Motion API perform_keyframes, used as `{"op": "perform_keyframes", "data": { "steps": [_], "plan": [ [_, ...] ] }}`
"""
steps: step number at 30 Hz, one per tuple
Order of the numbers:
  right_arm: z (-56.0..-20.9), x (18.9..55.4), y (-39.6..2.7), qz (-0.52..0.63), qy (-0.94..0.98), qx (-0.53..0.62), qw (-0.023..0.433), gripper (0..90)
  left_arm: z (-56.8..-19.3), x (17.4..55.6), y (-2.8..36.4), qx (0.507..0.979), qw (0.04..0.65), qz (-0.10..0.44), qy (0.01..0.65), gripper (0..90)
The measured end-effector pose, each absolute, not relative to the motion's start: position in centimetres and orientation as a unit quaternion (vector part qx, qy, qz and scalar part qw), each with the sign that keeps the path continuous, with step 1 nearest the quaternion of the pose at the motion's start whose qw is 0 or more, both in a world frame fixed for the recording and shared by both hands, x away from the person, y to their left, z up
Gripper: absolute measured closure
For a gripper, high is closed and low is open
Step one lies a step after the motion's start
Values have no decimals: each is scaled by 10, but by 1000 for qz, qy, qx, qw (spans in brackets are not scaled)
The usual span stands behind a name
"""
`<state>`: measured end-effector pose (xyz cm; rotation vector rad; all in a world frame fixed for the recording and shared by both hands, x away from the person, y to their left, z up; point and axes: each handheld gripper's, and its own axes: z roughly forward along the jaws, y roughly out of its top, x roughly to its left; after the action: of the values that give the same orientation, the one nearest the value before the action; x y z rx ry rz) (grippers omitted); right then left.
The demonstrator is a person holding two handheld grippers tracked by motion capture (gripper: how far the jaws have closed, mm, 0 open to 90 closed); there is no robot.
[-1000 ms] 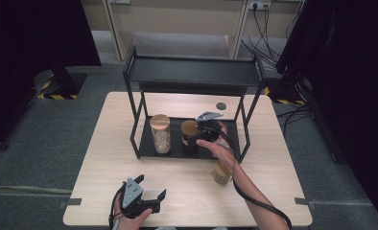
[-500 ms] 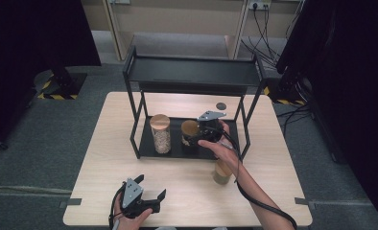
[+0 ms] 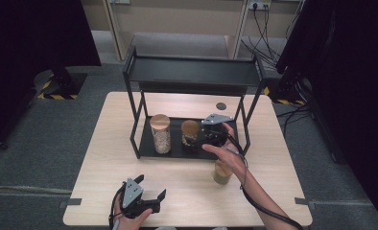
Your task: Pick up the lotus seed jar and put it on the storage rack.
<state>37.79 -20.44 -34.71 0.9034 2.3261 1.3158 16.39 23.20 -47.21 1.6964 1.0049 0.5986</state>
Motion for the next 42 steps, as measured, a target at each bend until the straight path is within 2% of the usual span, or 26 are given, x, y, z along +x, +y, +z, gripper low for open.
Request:
{"op": "perform_keyframes", "data": {
  "steps": [23, 42],
  "plan": [
    [-349, 344, -225, 484, 811, 290, 154, 45, -473, 164, 232, 704, 515, 249, 421, 38],
    [-356, 308, -261, 497, 806, 281, 157, 45, -473, 164, 231, 704, 514, 249, 422, 37]
  ]
}}
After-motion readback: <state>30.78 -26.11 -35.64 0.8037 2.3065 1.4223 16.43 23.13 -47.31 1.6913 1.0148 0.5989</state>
